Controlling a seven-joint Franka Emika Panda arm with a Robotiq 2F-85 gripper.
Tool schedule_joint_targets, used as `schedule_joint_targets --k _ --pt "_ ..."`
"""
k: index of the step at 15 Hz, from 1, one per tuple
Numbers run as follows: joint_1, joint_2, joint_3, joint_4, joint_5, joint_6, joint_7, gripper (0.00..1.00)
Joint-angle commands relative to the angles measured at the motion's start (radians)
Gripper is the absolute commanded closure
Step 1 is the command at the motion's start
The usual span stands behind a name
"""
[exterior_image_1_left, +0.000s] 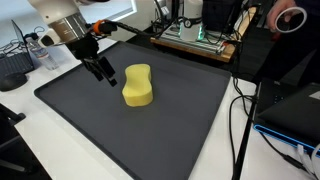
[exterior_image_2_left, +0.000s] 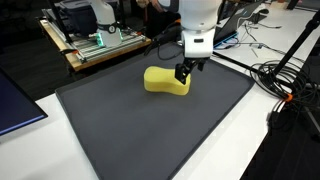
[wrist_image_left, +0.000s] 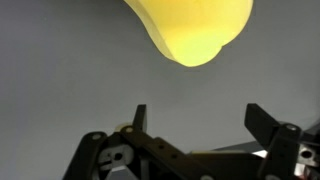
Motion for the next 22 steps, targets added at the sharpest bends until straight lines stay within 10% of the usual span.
schedule_joint_targets --k 1,14,22 --pt "-0.058 0.081 0.041 0.086 0.072 -0.015 -0.106 0.0" --pt "-0.175 0.208 0.122 0.177 0.178 -0.064 -0.312 0.0" --pt "-0.201 0.284 0.117 0.36 0.167 -0.329 -0.352 0.0"
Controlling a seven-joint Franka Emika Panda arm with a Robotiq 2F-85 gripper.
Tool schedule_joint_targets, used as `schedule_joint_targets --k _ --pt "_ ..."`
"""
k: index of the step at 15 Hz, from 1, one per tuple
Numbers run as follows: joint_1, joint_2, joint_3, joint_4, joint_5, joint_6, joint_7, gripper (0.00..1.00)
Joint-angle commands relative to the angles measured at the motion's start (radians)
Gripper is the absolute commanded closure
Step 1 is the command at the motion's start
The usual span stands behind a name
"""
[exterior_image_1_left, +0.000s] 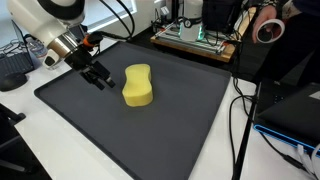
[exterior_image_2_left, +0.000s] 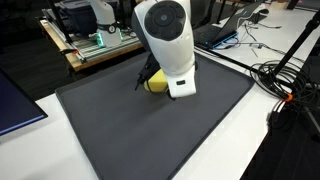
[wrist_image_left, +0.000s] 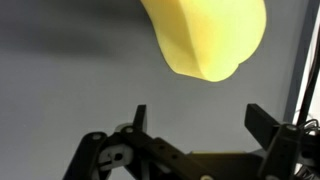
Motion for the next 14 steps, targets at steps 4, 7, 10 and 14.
schedule_joint_targets --k 4,7,10,14 --pt "0.039 0.08 -0.014 0.239 -0.026 -0.233 0.046 0.0" --pt "0.09 0.077 -0.035 0.292 -0.054 -0.281 0.128 0.0" --pt "0.146 0.071 -0.061 0.315 -0.089 -0.293 0.236 0.0" --pt "0.224 0.044 -0.107 0.296 -0.166 -0.263 0.39 0.0"
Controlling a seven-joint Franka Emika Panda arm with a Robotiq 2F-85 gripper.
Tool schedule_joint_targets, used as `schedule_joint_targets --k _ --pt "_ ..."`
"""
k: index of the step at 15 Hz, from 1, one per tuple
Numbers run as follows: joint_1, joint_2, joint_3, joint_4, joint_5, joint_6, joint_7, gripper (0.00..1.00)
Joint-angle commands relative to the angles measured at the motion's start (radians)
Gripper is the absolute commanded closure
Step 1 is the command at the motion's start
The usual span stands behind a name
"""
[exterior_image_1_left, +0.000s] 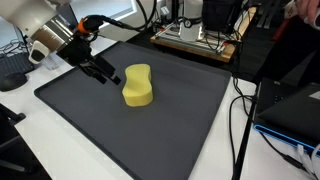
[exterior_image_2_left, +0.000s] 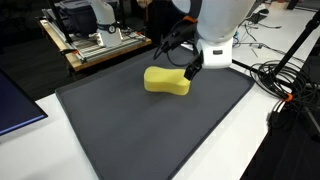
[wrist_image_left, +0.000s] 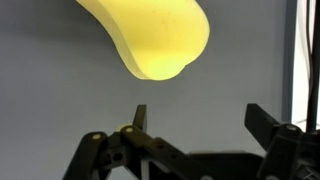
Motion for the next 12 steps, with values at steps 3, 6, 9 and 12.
schedule_joint_targets --k 3,6,9,12 --pt "0.104 -0.02 -0.078 0.016 -0.107 0.009 0.224 0.0" --pt "0.16 -0.026 -0.112 0.022 -0.164 0.002 0.319 0.0" --pt "0.22 -0.031 -0.151 0.028 -0.224 -0.017 0.431 0.0" --pt "0.276 -0.039 -0.186 0.017 -0.284 -0.008 0.515 0.0"
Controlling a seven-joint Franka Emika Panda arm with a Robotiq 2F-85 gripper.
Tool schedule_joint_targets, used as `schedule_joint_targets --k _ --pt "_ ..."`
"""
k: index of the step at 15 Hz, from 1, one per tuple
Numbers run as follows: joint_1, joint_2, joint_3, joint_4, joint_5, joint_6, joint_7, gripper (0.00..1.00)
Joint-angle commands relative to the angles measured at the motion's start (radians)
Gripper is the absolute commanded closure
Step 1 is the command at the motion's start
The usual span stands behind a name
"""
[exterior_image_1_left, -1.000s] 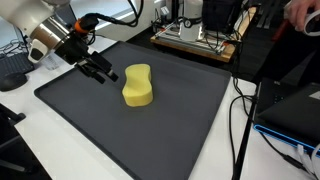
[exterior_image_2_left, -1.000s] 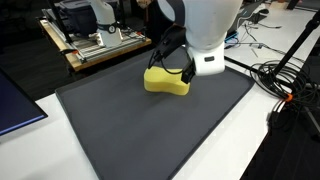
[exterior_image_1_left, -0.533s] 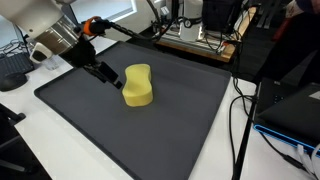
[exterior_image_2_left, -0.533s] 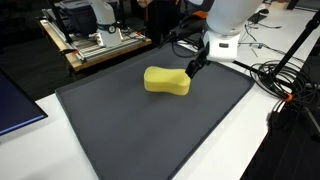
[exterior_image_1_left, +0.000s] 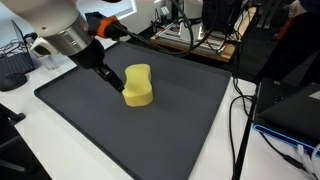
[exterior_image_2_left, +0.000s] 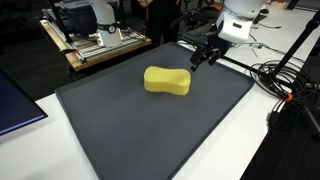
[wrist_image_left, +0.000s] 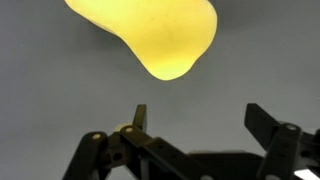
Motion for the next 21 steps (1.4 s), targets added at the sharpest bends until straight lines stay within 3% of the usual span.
schedule_joint_targets --k 1,7,11,16,21 --pt "0.077 -0.014 -0.061 -0.007 -0.093 -0.011 0.116 0.0" --pt "0.176 -0.025 -0.132 -0.037 -0.209 0.03 0.286 0.0" --pt "0.193 -0.076 -0.119 -0.115 -0.187 0.065 0.307 0.0" --pt "0.189 -0.215 -0.091 -0.335 -0.141 0.192 0.33 0.0" --pt "0.194 -0.353 -0.074 -0.542 -0.197 0.264 0.41 0.0"
